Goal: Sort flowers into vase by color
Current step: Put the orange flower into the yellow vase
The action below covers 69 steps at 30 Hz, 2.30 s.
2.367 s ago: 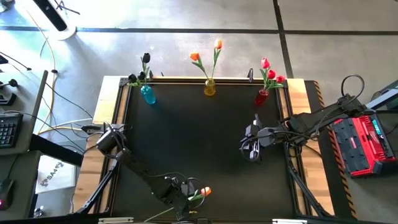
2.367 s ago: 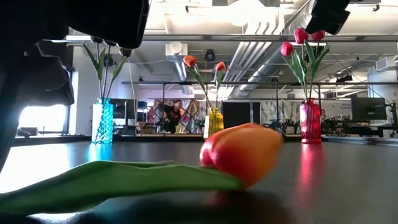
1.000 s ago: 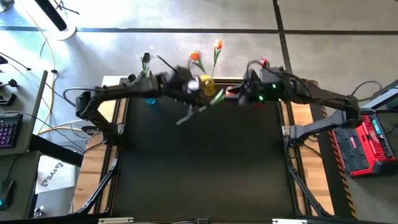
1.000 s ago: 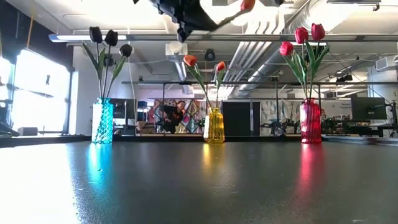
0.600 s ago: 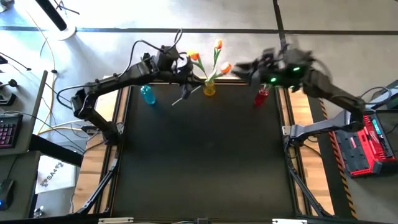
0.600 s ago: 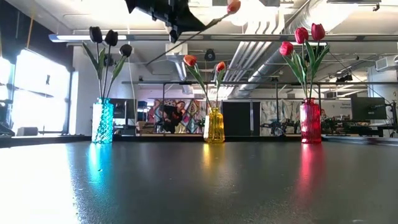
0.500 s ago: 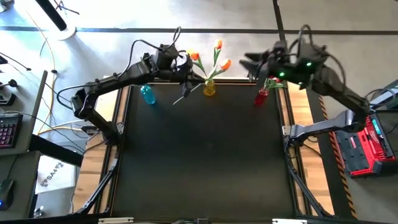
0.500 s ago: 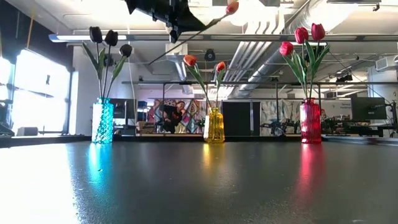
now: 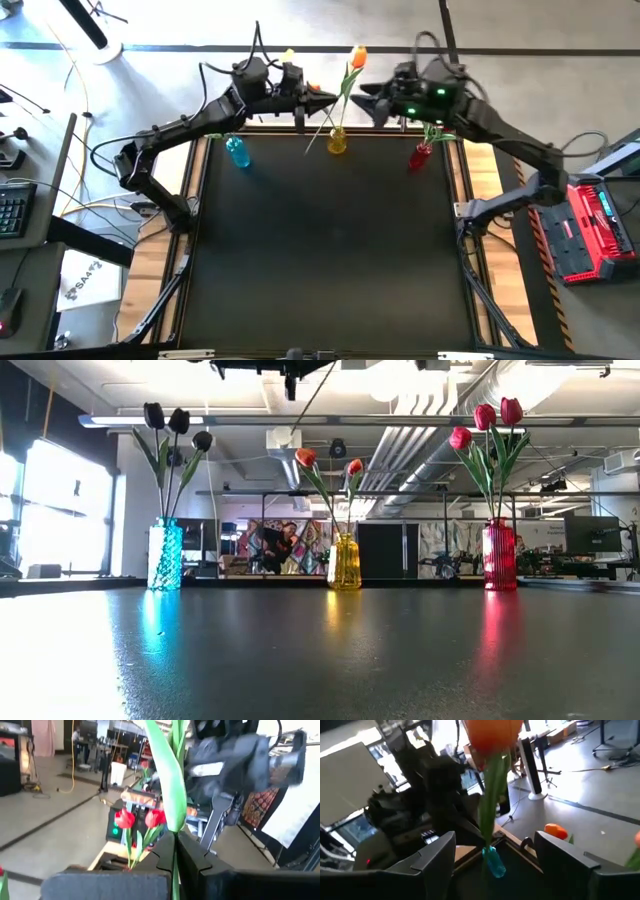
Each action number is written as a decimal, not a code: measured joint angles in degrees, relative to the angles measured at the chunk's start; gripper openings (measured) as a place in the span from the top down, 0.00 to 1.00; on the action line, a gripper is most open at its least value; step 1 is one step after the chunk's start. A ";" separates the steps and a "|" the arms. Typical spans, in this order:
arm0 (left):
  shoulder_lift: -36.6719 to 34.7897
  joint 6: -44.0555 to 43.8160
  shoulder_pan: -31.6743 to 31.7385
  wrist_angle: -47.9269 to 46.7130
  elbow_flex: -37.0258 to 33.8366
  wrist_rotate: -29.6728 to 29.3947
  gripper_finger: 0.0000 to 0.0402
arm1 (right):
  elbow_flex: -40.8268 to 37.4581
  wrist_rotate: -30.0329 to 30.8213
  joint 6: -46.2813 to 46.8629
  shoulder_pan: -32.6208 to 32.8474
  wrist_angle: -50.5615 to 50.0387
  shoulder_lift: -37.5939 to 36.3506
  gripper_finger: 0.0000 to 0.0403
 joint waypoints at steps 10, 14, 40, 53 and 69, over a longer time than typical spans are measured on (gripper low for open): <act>0.00 0.00 -0.07 1.10 0.00 0.87 1.00 | -0.08 -11.22 -0.57 -3.91 11.92 5.80 0.40; 0.00 0.03 -0.07 0.81 0.00 0.96 1.00 | -0.08 -11.66 -0.77 -3.99 10.83 6.12 0.51; 0.42 3.28 0.22 -8.76 0.00 0.08 0.75 | -0.06 -11.21 -12.53 -4.55 -0.45 6.16 1.00; 5.00 3.57 -4.62 -7.98 0.00 -0.02 0.68 | -0.06 -20.68 -18.75 -4.69 -6.72 6.23 1.00; 9.44 0.13 -5.44 -5.16 0.00 10.38 0.70 | -0.06 -29.23 -20.63 -4.88 -11.78 6.23 1.00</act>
